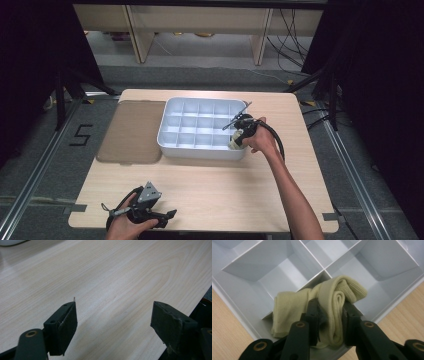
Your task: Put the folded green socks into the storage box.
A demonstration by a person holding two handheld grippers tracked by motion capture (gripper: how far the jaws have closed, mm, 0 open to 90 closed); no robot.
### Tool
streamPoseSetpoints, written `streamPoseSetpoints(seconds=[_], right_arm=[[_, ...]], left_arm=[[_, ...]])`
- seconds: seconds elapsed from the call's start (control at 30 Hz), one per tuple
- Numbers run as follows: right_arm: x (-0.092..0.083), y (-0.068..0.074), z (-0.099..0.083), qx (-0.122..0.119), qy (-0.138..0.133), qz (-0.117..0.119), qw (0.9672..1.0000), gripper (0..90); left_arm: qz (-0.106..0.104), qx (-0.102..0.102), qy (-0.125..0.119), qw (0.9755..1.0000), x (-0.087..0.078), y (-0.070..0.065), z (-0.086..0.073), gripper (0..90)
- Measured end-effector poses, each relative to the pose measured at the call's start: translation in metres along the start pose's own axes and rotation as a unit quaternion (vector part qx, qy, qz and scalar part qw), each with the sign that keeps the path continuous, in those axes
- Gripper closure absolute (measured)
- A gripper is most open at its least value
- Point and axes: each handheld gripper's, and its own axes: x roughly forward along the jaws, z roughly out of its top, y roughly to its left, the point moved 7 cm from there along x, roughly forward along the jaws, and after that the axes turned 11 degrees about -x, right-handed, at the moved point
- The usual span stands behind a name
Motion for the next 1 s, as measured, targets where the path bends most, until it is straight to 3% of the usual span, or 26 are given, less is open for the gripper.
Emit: streamPoseSetpoints(seconds=[0.07,0.13,0.17,0.2,0.27,0.4,0.47,0.5,0.53,0.63,0.67,1.0], right_arm=[[-0.001,0.001,0.000,0.000,-0.002,0.000,1.0000,70.4],[-0.003,0.001,0.001,-0.002,-0.008,-0.005,1.0000,65.5],[-0.004,0.001,0.002,0.001,-0.013,-0.006,0.9999,62.9],[-0.007,0.000,0.003,0.006,-0.021,-0.008,0.9997,58.3],[-0.014,0.002,0.004,0.032,-0.024,-0.008,0.9992,52.3],[-0.027,0.002,0.008,0.030,-0.037,-0.013,0.9988,58.2],[-0.030,0.003,0.011,0.018,-0.049,-0.007,0.9986,65.6],[-0.032,0.001,0.012,-0.002,-0.052,-0.013,0.9985,68.5],[-0.033,0.005,0.011,0.021,-0.039,-0.006,0.9990,72.1],[-0.029,0.005,0.011,-0.005,-0.037,-0.007,0.9993,77.7],[-0.026,0.003,0.011,-0.013,-0.033,-0.013,0.9993,78.7],[0.003,0.014,0.005,-0.042,0.026,-0.012,0.9987,81.2]], left_arm=[[-0.002,-0.003,-0.002,1.0000,0.001,-0.001,0.000,20.6],[-0.016,-0.026,-0.021,0.9993,0.003,-0.007,0.002,20.6],[-0.016,-0.021,-0.023,0.9994,0.003,-0.006,0.002,20.7],[-0.004,-0.001,-0.002,1.0000,0.000,-0.001,0.000,20.7],[-0.002,-0.003,-0.002,1.0000,0.001,-0.001,0.000,20.7],[-0.002,-0.003,0.000,1.0000,0.001,-0.001,0.000,20.7],[-0.004,0.000,-0.001,1.0000,0.000,-0.002,0.000,20.7],[-0.001,0.002,0.001,1.0000,0.000,-0.001,0.000,20.8],[-0.001,0.002,0.001,1.0000,0.000,-0.001,0.000,20.8],[-0.001,0.004,0.001,1.0000,0.000,0.000,0.000,20.9],[-0.003,-0.003,-0.001,1.0000,0.001,-0.001,0.000,20.9],[-0.001,-0.002,-0.001,1.0000,0.000,0.000,0.000,21.1]])
